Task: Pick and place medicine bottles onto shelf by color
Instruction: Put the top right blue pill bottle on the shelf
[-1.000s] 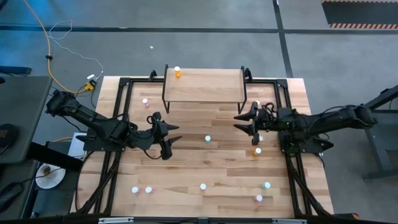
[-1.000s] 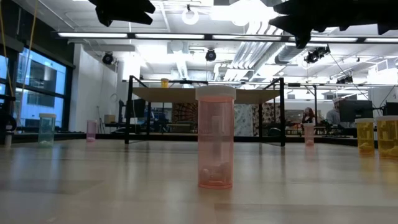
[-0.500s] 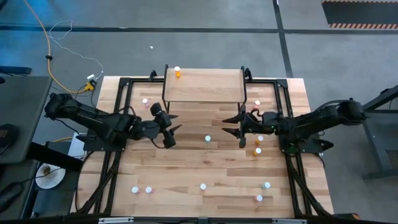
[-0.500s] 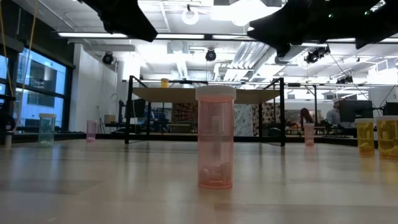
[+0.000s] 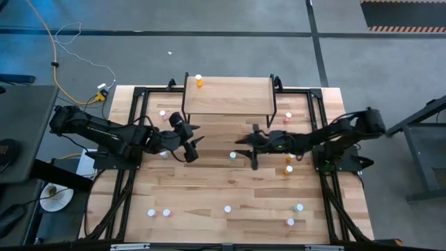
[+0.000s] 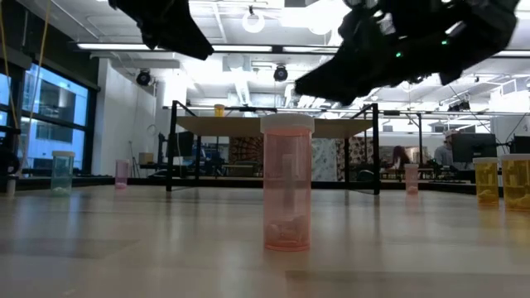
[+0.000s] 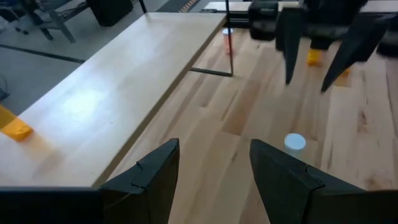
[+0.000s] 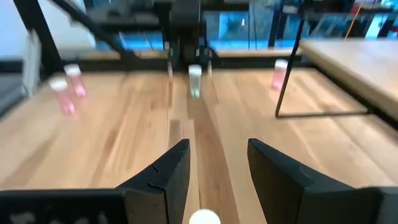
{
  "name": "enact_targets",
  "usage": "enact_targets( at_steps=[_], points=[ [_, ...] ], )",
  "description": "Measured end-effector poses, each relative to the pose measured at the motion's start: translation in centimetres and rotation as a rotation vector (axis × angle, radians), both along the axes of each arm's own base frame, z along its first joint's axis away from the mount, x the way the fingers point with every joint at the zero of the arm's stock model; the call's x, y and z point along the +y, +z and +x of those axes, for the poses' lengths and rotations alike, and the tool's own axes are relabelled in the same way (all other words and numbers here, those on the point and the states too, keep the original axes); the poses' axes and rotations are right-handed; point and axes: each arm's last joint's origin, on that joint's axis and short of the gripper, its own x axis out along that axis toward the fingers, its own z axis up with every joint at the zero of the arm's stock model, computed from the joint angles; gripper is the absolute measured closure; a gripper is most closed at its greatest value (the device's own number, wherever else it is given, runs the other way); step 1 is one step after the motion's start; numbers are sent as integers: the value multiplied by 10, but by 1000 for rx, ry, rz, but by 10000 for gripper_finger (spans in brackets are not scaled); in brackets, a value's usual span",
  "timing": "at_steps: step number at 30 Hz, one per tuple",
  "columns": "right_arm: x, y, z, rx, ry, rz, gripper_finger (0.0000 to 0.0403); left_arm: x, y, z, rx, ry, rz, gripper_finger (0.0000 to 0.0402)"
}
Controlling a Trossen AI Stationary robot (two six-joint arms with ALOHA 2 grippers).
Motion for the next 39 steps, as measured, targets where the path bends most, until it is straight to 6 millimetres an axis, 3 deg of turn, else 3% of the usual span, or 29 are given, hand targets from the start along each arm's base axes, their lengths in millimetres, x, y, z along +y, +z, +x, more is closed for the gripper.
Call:
enact_targets(
  at_steps=[13,25,39],
  points=[
    [2,-25,31,193,31,29,249,0,1,1,-12,0,-1,213],
    [2,-43,32,276,3,36,249,0,1,1,-17,0,-2,213],
    [2,-47,30,319,-1,41,249,0,1,1,-18,1,-4,213]
  ],
)
